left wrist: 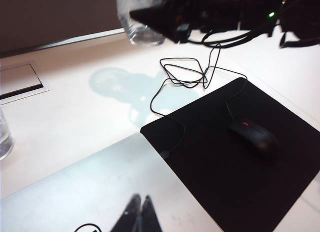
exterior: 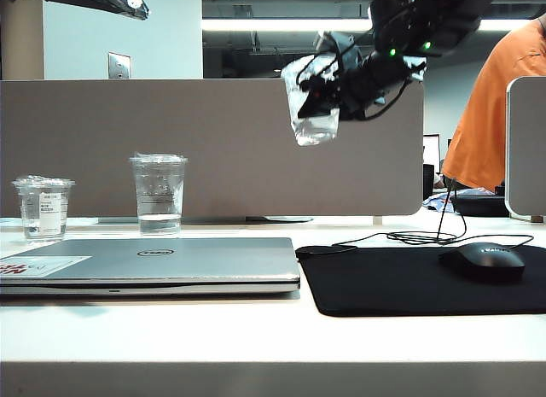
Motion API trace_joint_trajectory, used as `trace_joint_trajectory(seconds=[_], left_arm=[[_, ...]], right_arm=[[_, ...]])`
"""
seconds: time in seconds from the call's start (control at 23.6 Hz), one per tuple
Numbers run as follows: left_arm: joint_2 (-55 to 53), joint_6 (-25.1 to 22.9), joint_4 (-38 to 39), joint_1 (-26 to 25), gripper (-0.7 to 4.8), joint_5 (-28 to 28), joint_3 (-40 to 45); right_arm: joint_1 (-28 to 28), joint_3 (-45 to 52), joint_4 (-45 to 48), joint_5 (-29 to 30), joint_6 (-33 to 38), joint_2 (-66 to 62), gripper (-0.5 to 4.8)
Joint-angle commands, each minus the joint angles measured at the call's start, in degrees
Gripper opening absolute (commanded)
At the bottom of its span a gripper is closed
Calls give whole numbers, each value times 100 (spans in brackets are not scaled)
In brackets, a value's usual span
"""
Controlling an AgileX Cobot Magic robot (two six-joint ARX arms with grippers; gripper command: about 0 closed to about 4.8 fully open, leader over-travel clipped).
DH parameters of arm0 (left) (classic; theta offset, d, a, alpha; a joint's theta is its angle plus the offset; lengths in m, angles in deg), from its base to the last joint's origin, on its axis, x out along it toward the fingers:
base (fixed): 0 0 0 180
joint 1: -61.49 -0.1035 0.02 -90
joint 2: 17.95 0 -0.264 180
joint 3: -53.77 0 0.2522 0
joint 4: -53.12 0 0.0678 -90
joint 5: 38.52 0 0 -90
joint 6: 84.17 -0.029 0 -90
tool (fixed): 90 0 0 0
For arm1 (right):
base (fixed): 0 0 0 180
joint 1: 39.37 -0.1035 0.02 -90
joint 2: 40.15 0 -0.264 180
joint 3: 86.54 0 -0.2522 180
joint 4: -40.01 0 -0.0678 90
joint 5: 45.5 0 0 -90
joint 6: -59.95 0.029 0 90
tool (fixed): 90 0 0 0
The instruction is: Pick up the coffee cup on the right and place it on the right side of the laptop.
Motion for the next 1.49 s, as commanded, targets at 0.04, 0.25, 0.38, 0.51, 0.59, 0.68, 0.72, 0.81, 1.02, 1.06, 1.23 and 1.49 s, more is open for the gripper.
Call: trace_joint_trajectory(seconds=[0.04,0.25,0.38,0.51,0.59,0.68,0.72,0.81,1.02,1.06,1.23,1.49], left_arm=[[13,-22,-39,-4,-5,39,-31],[13,-22,-42,-4,-5,39,-31],[13,-22,-42,-4,-5,39,-31],[13,-22,-42,-4,-5,39,-31],[13,-22,-42,-4,-5,39,-31],[13,-22,-42,-4,-5,39,-31],[13,-22,-39,-4,-5,39,-31],[15,-22,-44,-4,-5,39,-31],[13,-22,-42,-4,-5,39,-31],[13,-22,-39,-4,-5,39,-31],[13,-22,-44,-4,-5,39,-31],[13,-22,-42,-4,-5,39,-31]], right_arm=[[-4,380,509,4,20,402,210],[0,2133,1757,-289,20,1381,210],[-2,2914,2188,-284,22,1781,210],[-13,3954,2911,-286,24,2210,210],[-35,4507,3357,-289,24,2398,210],[-57,5001,3783,-264,28,2516,210],[-92,5198,3945,-264,28,2546,210],[-120,5598,4231,-240,63,2608,210],[-157,6430,4787,-245,503,2603,210],[-157,6513,4843,-243,514,2603,210],[-157,6708,4992,-243,514,2555,210],[-190,6738,5156,-245,518,2094,210]])
